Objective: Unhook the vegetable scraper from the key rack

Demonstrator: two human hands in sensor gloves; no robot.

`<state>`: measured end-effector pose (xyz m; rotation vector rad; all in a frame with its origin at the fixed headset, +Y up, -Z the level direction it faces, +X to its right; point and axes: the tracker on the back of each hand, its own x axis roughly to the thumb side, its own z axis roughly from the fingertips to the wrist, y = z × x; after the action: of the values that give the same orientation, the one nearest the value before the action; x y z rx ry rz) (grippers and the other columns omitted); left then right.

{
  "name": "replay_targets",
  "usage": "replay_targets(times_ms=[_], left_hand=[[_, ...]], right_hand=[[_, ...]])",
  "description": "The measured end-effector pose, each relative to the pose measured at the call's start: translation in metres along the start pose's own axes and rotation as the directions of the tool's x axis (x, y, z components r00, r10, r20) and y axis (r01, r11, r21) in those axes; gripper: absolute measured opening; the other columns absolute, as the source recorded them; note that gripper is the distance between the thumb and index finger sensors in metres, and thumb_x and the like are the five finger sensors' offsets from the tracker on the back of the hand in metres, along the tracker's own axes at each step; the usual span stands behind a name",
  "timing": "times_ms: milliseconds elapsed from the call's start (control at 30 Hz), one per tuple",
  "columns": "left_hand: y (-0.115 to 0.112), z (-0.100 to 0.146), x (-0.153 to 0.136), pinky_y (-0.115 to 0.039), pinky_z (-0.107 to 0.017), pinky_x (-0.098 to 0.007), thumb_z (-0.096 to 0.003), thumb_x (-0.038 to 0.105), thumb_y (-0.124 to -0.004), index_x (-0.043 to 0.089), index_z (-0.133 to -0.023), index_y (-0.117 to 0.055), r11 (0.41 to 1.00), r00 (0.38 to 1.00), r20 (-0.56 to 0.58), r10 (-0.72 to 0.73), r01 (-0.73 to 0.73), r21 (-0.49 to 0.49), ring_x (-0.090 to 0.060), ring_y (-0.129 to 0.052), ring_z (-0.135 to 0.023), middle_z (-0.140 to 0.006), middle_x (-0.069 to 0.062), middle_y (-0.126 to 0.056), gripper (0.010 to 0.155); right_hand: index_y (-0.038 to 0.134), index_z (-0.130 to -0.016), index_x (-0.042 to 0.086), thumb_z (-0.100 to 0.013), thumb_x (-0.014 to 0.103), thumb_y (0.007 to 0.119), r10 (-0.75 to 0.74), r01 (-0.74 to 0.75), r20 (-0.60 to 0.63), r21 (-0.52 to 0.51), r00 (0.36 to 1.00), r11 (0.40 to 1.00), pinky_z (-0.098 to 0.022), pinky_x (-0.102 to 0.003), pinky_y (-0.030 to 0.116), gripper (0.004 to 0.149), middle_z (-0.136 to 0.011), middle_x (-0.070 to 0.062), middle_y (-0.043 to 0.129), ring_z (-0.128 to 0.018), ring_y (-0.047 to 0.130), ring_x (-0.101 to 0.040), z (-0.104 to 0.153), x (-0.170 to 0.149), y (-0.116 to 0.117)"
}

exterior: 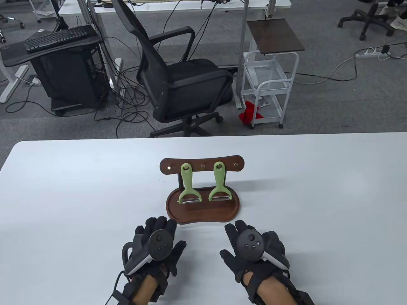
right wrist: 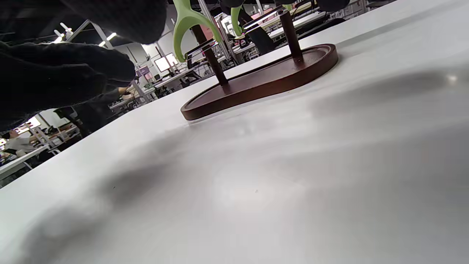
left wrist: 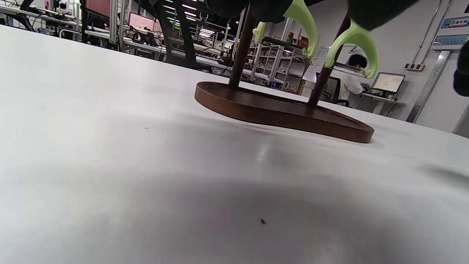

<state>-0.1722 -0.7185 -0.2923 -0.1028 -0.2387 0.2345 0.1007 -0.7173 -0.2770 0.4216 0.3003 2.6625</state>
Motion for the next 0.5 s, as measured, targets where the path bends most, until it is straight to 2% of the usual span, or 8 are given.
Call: replay_targets(times_ms=[500], left_hand=[[0.0029, 0.0004, -0.0034, -0.025, -0.068, -0.078, -0.053, 0.051, -0.069, 0.016, -0.111, -0.042, 1.0, 1.0, -0.015, 0.026, -0.026, 0.008, -0.055, -0.03, -0.105, -0.113, -0.019, -0.033, 0.074]], right_hand=[[0.035, -0.105, 0.015, -0.049, 0.048, 0.067, -0.01, 0.01, -0.004, 0.013, 1.0, 1.0, -0.061, -0.071, 0.043, 0.072, -0.11, -0.024, 0.028, -0.093, 0.036, -0.058, 0.0001, -0.0007, -0.0022]])
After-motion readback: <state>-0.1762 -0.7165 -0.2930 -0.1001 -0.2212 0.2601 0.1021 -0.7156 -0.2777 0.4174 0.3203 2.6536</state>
